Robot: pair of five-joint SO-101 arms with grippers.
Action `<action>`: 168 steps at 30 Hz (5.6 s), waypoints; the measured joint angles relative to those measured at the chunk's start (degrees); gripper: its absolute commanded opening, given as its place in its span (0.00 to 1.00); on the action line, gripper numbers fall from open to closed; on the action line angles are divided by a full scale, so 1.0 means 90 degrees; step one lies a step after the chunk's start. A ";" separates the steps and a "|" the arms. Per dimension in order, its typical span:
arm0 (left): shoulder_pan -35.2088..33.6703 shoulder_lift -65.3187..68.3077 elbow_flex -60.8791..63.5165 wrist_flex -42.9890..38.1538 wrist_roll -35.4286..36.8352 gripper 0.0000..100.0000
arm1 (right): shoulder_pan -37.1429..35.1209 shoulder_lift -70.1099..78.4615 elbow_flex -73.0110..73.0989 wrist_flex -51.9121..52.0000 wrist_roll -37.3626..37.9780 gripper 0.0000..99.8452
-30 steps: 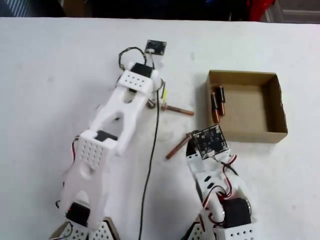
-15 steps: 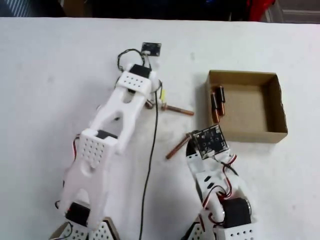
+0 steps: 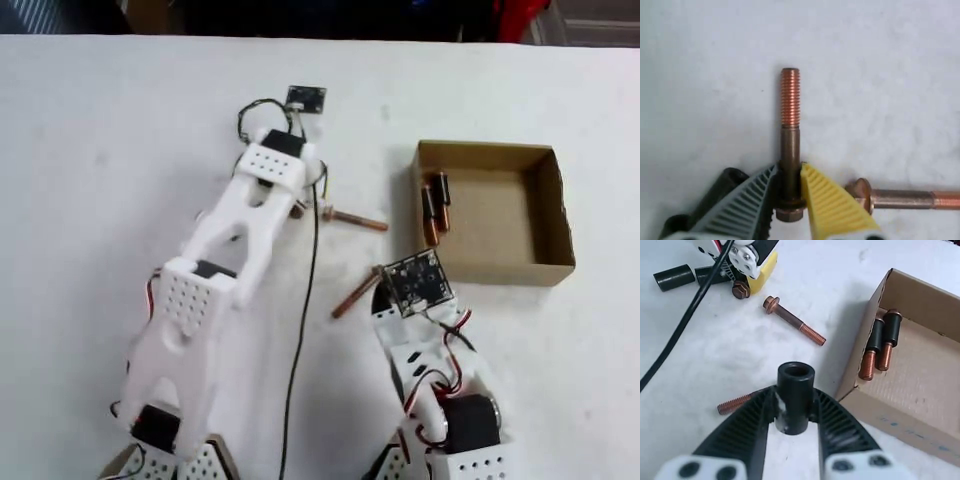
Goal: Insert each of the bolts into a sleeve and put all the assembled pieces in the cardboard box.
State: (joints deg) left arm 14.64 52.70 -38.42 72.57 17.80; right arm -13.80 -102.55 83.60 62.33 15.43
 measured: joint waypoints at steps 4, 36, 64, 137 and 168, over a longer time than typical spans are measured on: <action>0.0000 0.0000 0.0000 0.0000 0.0000 0.05 | 0.0000 0.0000 0.0000 0.0000 0.0000 0.02; -0.0371 0.0039 -0.3136 0.3282 -0.1817 0.02 | 0.0000 0.0000 0.0000 0.0000 0.0000 0.02; -0.0664 -0.4689 0.2315 0.3272 -0.3604 0.02 | 0.0000 0.0000 0.0078 -0.0020 0.0000 0.02; -0.2442 -0.9553 1.2347 -0.3214 -1.2864 0.04 | 0.0000 0.0000 0.0518 -0.0635 0.0000 0.02; -0.2442 -0.9670 0.9807 -0.1270 -0.7678 0.18 | 0.0000 0.0000 0.0518 -0.0635 0.0000 0.02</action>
State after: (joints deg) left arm -7.34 -34.33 49.85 61.14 -51.30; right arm -13.80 -102.55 88.26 56.62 15.43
